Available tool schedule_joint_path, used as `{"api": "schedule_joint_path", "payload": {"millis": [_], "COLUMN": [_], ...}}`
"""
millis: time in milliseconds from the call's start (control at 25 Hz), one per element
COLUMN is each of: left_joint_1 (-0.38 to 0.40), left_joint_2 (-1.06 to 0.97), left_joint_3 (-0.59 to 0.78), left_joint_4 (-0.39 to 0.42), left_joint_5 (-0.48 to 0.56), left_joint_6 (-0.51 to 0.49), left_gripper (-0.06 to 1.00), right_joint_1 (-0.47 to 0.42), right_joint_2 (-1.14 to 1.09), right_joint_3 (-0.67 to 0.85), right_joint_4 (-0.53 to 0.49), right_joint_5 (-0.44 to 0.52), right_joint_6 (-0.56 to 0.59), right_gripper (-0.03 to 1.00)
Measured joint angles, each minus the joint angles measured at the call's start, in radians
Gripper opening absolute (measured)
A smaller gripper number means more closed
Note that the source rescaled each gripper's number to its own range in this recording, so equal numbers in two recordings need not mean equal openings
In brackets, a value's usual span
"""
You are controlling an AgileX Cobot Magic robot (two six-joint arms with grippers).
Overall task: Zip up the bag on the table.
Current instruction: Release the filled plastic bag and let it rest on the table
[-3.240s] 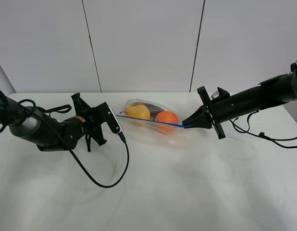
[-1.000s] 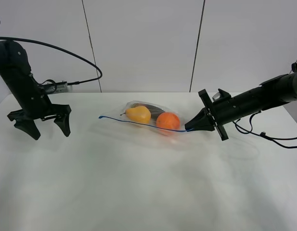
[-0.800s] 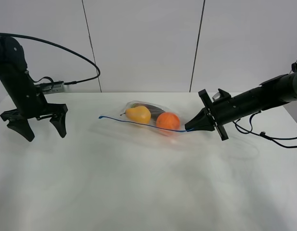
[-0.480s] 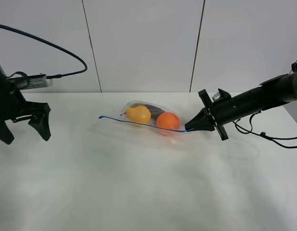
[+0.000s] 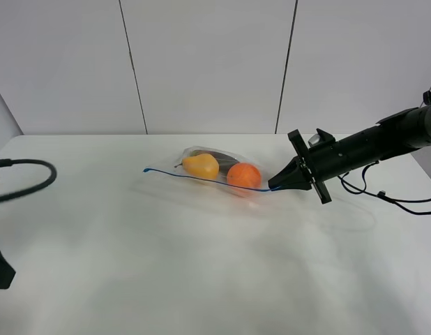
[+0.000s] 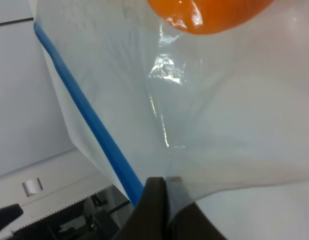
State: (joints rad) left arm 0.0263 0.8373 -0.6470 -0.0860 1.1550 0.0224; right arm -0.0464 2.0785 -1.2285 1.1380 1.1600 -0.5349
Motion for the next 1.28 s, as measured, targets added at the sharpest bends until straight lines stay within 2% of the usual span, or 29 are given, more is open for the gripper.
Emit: {"api": "schedule_joint_path", "payload": {"millis": [240,640,720,800,920,1000,1040,1120,1280], "left_joint_1": [0.0,0.0,0.0,0.0,0.0,0.0,0.0,0.0,0.0], "left_joint_2": [-0.319,-0.719,-0.796,-0.837,-0.844,-0.844,-0.844,-0.844,-0.844], "left_joint_3": [0.139,0.148,0.148,0.148,0.148,0.148,0.148,0.148,0.148], "left_joint_4": [0.037,0.038,0.038,0.038,0.038,0.038,0.038,0.038,0.038], "left_joint_5": [-0.063,-0.086,-0.085,-0.085,-0.084,-0.084,-0.084,-0.084,-0.084], "left_joint_6": [0.0,0.0,0.0,0.0,0.0,0.0,0.0,0.0,0.0], "left_gripper": [1.0,1.0,1.0,1.0,1.0,1.0,1.0,1.0,1.0], "right_joint_1": [0.0,0.0,0.0,0.0,0.0,0.0,0.0,0.0,0.0], "right_joint_2": [0.0,0.0,0.0,0.0,0.0,0.0,0.0,-0.001,-0.03], "right_joint_3": [0.0,0.0,0.0,0.0,-0.019,-0.064,-0.089,-0.154,-0.283], "right_joint_4": [0.0,0.0,0.0,0.0,-0.027,-0.082,-0.116,-0.23,-0.534], "right_joint_5": [0.0,0.0,0.002,0.005,0.02,0.027,0.036,0.046,0.05], "right_joint_6": [0.0,-0.002,-0.002,-0.002,0.0,0.024,0.046,0.094,0.22], "right_gripper": [0.0,0.02,0.1,0.25,0.61,0.82,0.88,0.93,0.96]}}
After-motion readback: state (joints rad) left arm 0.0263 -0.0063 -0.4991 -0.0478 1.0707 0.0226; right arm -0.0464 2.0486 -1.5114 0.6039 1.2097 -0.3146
